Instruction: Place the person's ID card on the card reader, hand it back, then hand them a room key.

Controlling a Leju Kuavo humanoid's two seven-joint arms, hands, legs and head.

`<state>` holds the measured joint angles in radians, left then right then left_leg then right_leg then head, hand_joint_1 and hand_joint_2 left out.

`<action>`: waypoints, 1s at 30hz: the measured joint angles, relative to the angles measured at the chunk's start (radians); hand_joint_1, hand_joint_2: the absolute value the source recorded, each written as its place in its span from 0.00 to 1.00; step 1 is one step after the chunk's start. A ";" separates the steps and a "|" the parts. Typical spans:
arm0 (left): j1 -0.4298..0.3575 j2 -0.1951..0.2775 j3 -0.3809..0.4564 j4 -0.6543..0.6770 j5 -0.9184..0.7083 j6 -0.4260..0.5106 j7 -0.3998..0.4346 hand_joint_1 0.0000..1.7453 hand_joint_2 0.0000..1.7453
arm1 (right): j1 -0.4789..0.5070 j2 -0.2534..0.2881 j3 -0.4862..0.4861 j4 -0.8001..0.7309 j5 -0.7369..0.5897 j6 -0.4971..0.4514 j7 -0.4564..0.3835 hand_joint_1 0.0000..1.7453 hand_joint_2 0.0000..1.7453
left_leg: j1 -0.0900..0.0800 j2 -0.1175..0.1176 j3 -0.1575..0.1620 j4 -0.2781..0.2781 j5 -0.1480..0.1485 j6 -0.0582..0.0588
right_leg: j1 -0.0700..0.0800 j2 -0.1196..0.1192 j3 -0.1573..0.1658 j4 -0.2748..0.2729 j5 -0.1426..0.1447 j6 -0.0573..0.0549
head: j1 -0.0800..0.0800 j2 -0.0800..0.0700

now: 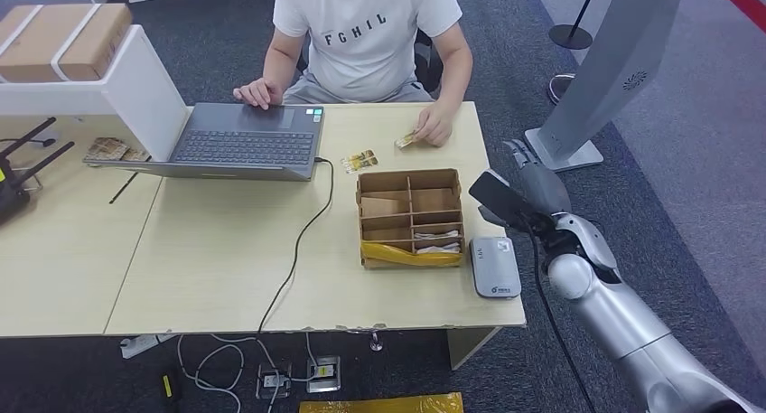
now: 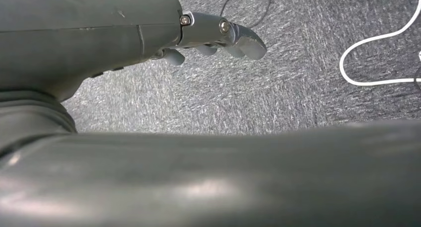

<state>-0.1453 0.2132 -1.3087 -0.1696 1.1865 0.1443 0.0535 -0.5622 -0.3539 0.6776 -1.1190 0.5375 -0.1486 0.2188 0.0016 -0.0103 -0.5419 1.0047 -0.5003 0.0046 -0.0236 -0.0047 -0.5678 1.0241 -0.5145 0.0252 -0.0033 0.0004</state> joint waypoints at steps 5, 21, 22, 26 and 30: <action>0.001 0.000 0.000 0.000 0.011 0.010 0.000 0.00 0.00 | 0.069 -0.040 -0.006 -0.154 0.069 -0.009 0.056 0.00 1.00 | 0.000 0.000 0.000 0.000 0.000 0.000 | 0.000 0.001 0.000 0.000 0.000 0.000 | 0.000 0.000; 0.000 -0.001 0.000 0.000 0.016 0.021 0.009 0.00 0.00 | 0.147 -0.054 0.060 -0.275 0.399 -0.002 0.056 0.00 1.00 | 0.000 0.001 0.000 0.000 0.000 0.000 | 0.000 0.001 0.000 0.000 0.000 0.000 | 0.000 0.000; 0.000 -0.001 0.000 0.000 0.016 0.022 0.009 0.00 0.00 | 0.150 -0.054 0.065 -0.275 0.416 -0.003 0.058 0.00 1.00 | 0.000 0.001 0.000 0.000 0.000 0.000 | 0.000 0.001 0.000 0.000 0.000 0.000 | 0.000 0.000; -0.001 -0.003 0.000 0.000 0.014 0.025 0.008 0.00 0.00 | 0.161 -0.051 0.084 -0.275 0.460 -0.005 0.061 0.00 1.00 | 0.000 0.001 0.000 0.000 0.000 0.000 | 0.000 0.001 0.000 0.000 0.000 0.000 | 0.000 0.000; -0.001 -0.006 0.000 0.000 0.008 0.026 0.005 0.00 0.00 | 0.166 -0.039 0.101 -0.269 0.462 -0.006 0.061 0.00 1.00 | 0.000 0.001 0.000 0.000 0.000 0.000 | 0.000 0.001 0.000 0.000 0.000 0.000 | 0.000 0.000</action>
<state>-0.1466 0.2072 -1.3088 -0.1694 1.1940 0.1700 0.0586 -0.3963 -0.3934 0.7784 -1.3885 0.9998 -0.1541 0.2802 0.0020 -0.0096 -0.5420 1.0042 -0.5004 0.0044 -0.0232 -0.0039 -0.5678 1.0244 -0.5145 0.0252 -0.0034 0.0004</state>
